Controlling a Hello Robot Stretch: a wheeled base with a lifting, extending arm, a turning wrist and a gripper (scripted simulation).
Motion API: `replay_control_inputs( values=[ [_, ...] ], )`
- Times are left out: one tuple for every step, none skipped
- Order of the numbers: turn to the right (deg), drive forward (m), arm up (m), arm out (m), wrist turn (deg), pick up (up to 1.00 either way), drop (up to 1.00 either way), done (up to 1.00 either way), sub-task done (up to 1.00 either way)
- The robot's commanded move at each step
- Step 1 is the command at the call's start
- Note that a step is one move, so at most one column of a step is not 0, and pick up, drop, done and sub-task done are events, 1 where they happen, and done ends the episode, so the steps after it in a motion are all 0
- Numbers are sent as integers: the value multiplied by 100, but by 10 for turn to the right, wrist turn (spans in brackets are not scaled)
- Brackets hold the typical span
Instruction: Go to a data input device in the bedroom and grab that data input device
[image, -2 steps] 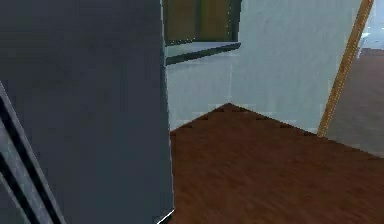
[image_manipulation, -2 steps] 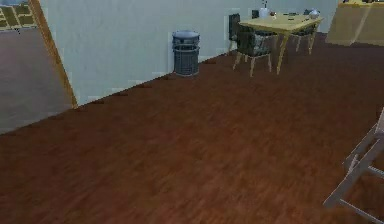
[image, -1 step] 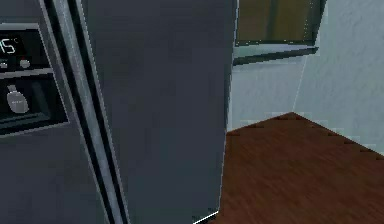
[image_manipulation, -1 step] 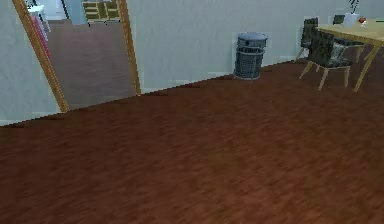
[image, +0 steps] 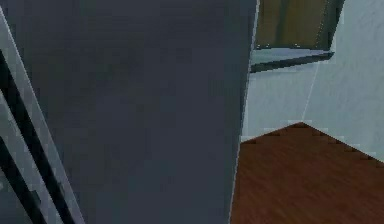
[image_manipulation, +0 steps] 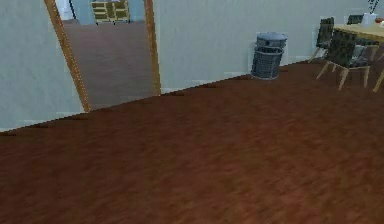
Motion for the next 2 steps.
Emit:
replay_control_inputs(
  values=[
    [-450,0,0,0,0,0,0,0,0],
    [-450,0,0,0,0,0,0,0,0]
  ],
)
